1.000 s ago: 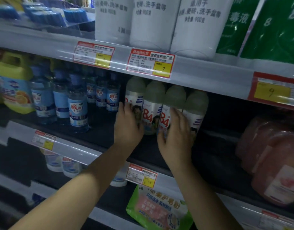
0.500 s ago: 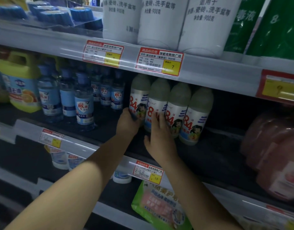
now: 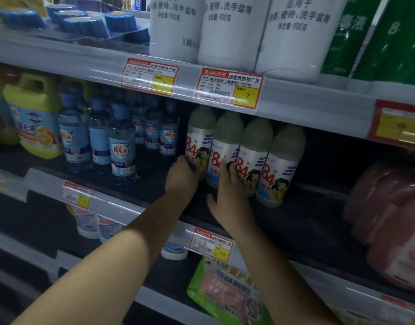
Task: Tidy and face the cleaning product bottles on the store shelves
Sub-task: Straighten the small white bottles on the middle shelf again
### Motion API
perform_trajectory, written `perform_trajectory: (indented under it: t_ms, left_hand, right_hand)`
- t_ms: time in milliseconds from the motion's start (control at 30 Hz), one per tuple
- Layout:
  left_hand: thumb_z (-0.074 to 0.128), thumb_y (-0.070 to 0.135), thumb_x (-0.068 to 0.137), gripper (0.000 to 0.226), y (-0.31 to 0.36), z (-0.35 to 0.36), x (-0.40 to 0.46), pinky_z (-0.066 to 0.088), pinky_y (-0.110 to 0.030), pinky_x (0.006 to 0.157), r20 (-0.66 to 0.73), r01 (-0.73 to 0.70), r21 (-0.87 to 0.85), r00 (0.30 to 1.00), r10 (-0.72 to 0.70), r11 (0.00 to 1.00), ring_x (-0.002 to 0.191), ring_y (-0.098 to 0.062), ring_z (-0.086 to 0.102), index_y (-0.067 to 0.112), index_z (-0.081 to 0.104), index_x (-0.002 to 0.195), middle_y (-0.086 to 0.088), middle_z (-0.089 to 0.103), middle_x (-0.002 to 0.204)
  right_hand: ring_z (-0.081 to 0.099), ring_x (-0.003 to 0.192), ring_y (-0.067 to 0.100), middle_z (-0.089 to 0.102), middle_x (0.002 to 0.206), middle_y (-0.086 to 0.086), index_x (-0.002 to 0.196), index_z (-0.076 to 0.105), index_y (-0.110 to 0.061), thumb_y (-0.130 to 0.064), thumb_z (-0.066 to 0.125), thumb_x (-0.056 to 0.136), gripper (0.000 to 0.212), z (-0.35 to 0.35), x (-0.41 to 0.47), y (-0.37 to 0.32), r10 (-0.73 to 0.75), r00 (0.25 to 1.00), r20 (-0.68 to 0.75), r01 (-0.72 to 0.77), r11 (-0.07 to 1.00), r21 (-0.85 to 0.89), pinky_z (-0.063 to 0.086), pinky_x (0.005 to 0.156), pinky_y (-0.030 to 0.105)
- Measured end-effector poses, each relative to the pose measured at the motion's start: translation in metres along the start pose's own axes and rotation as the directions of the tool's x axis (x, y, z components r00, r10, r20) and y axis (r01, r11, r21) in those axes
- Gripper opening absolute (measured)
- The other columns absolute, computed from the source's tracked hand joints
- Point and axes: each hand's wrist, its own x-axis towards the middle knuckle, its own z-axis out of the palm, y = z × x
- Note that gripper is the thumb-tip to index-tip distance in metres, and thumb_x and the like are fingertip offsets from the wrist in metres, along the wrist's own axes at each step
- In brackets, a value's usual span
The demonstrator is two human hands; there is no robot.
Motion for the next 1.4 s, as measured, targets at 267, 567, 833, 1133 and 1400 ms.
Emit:
perform_trajectory:
  t_ms: [267,567,833,1133,1400]
  left_hand:
    - [0.068,0.029,0.082,0.056,0.018,-0.011,0.007,0.045,-0.031,0.087,-0.047,-0.09,-0.293,0.996,0.08,0.952,0.114,-0.023,0.055,0.007,0.041,0.127,-0.011,0.057,0.126]
    - [0.066,0.028,0.084,0.054,0.012,-0.007,0.007,0.043,-0.03,0.089,-0.056,-0.141,-0.212,0.99,0.132,0.967,0.116,-0.022,0.054,0.01,0.041,0.128,-0.008,0.057,0.126]
    - [0.066,0.028,0.084,0.054,0.009,-0.005,0.008,0.044,-0.037,0.094,-0.063,-0.165,-0.193,0.986,0.156,0.967,0.118,-0.024,0.053,0.009,0.041,0.128,-0.01,0.056,0.127]
    - [0.067,0.02,0.082,0.057,0.003,0.0,0.007,0.044,-0.039,0.099,-0.053,-0.211,-0.173,0.977,0.204,0.962,0.12,-0.021,0.052,0.016,0.038,0.131,-0.008,0.054,0.128]
    - [0.071,0.021,0.077,0.078,0.002,-0.001,0.004,0.042,-0.047,0.103,0.003,-0.169,-0.076,0.986,0.17,0.983,0.126,-0.026,0.046,0.018,0.024,0.14,-0.01,0.047,0.137]
  right_hand:
    - [0.012,0.144,0.025,0.0,0.159,0.009,0.15,0.002,-0.014,-0.02,0.054,0.091,0.079,0.0,0.0,0.002,-0.014,0.999,-0.044,0.014,1.0,0.009,0.022,0.113,0.031]
    - [0.013,0.143,0.027,0.0,0.158,0.011,0.15,0.0,-0.013,-0.018,0.053,0.091,0.079,0.0,0.0,0.0,-0.005,0.999,-0.047,0.005,1.0,-0.002,0.022,0.113,0.033]
    - [0.013,0.144,0.026,0.003,0.158,0.01,0.149,0.002,-0.012,-0.017,0.054,0.09,0.079,0.0,0.0,0.001,-0.008,0.998,-0.064,0.008,1.0,0.0,0.022,0.113,0.031]
    - [0.02,0.142,0.025,0.017,0.155,0.011,0.149,0.011,-0.01,-0.01,0.055,0.087,0.076,0.002,0.003,0.004,0.002,0.99,-0.143,0.004,0.999,0.042,0.022,0.114,0.032]
    - [0.019,0.142,0.024,0.017,0.156,0.01,0.149,0.01,-0.009,-0.011,0.054,0.088,0.075,-0.001,0.002,0.004,0.0,0.992,-0.129,0.002,1.0,0.015,0.02,0.114,0.031]
